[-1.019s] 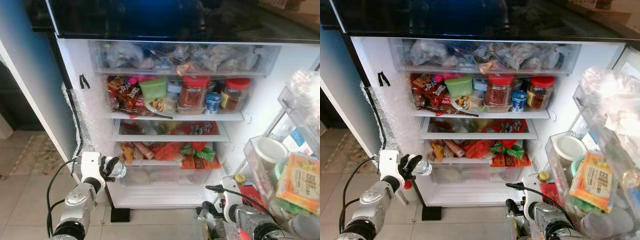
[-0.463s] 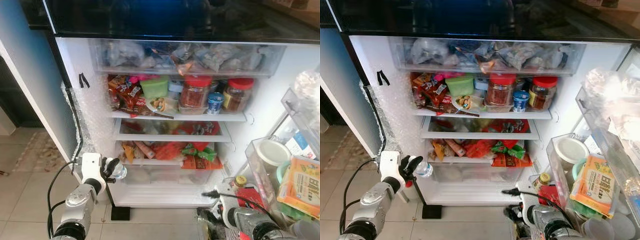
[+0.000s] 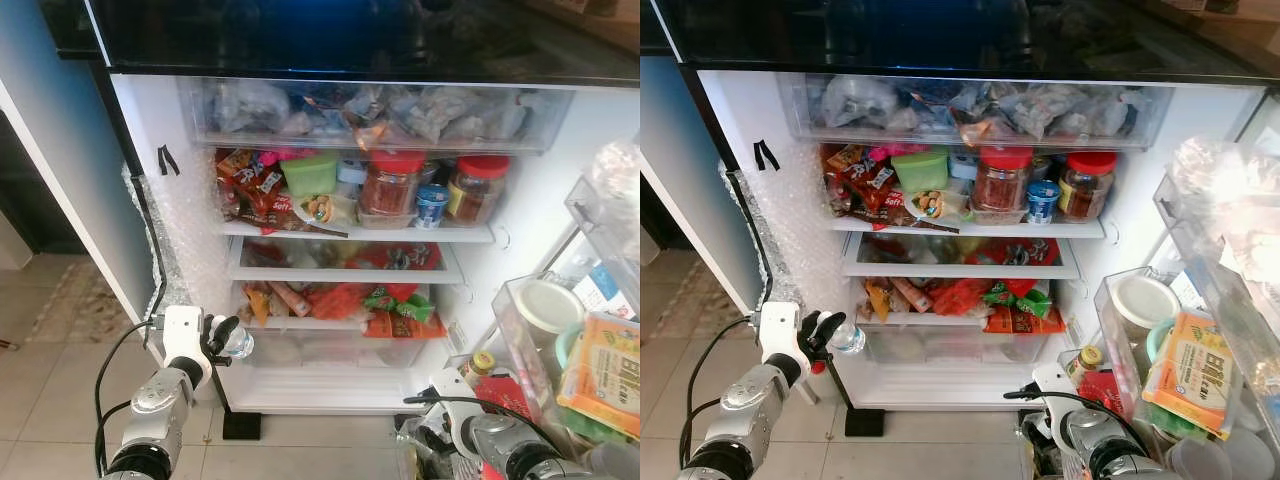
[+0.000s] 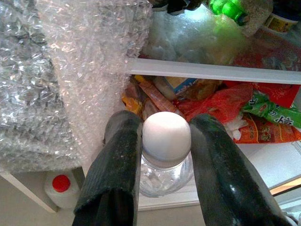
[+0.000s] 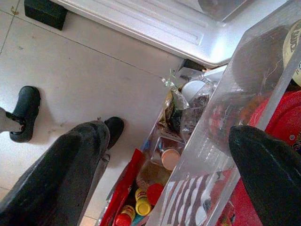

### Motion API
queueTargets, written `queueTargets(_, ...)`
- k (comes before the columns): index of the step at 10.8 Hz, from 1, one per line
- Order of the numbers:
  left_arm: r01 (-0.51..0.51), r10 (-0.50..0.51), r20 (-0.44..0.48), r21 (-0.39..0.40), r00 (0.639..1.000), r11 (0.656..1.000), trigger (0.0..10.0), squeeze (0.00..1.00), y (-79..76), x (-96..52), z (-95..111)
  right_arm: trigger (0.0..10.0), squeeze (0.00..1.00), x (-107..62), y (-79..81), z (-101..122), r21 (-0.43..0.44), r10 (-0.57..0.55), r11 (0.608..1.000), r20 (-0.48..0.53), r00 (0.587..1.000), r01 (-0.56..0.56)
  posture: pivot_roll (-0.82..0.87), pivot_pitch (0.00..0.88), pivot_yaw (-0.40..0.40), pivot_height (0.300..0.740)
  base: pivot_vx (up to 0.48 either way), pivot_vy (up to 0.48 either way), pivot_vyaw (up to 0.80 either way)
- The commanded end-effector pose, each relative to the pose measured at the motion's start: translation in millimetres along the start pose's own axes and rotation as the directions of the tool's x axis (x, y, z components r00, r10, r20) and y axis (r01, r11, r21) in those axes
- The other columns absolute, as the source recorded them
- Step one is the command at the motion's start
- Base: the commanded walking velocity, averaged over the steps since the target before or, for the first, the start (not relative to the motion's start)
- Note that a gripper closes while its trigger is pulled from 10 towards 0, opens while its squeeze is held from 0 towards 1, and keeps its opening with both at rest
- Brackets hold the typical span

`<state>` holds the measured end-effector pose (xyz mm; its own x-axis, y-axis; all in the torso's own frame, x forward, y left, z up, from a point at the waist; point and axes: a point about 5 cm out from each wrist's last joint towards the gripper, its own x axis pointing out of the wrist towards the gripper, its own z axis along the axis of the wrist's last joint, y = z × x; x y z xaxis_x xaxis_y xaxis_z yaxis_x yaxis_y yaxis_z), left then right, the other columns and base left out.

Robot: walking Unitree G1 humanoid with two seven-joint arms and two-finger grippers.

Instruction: Restocking fridge

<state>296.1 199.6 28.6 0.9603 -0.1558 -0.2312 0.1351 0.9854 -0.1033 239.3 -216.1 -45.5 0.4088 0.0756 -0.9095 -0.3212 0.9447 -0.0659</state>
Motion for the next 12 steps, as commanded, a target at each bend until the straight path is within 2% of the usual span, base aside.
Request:
queueTargets(1,-0.001,0.001,-0.008,-0.006,1.000,1.000,10.0,0.00,-0.5,-0.8,-2.2,10.0,0.00,-4.2,-12.4,4.4,-0.006,-0.054,0.999,0.008,0.999,0.054,0.02,0.000,-0.070,0.740,0.000,0.000,0.00)
queueTargets(8,-0.001,0.000,-0.010,-0.007,1.000,1.000,10.0,0.00,0.4,-1.0,-2.2,10.0,0.00,-4.9,-15.7,2.2,-0.013,-0.108,0.994,-0.032,0.994,0.108,0.02,0.000,-0.069,0.740,0.000,0.000,0.00)
queueTargets(11,0.002,-0.002,-0.009,-0.007,1.000,1.000,10.0,0.00,0.3,-0.9,-1.8,10.0,0.00,-6.0,-19.9,1.6,-0.034,-0.175,0.984,-0.058,0.983,0.174,0.02,0.000,-0.068,0.740,0.000,0.000,0.00)
queueTargets(12,0.002,-0.002,-0.009,-0.006,1.000,1.000,10.0,0.00,0.5,-0.9,-1.7,10.0,0.00,-6.2,-20.7,0.8,-0.016,-0.196,0.981,-0.065,0.978,0.195,0.02,0.000,-0.067,0.740,0.000,0.000,0.00)
